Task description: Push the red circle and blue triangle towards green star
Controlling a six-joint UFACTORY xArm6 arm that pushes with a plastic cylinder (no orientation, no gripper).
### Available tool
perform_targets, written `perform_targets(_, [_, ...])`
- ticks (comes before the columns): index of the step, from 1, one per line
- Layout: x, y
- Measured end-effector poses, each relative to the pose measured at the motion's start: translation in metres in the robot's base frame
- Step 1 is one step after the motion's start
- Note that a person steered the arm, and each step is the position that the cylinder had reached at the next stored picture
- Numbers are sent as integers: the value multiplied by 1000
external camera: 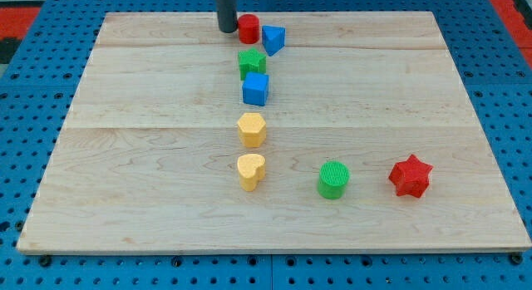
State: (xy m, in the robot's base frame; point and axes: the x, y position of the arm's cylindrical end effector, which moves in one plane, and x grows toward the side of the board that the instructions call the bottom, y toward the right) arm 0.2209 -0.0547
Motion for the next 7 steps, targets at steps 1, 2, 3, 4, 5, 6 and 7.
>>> perform_targets(1, [-19,26])
perform_targets(2, [-29,44])
perform_targets(3, [-26,51])
perform_targets(4, [-27,97])
perform_targets(5, [-28,132])
perform_targets(6, [-16,134])
perform_targets(7, [-3,94])
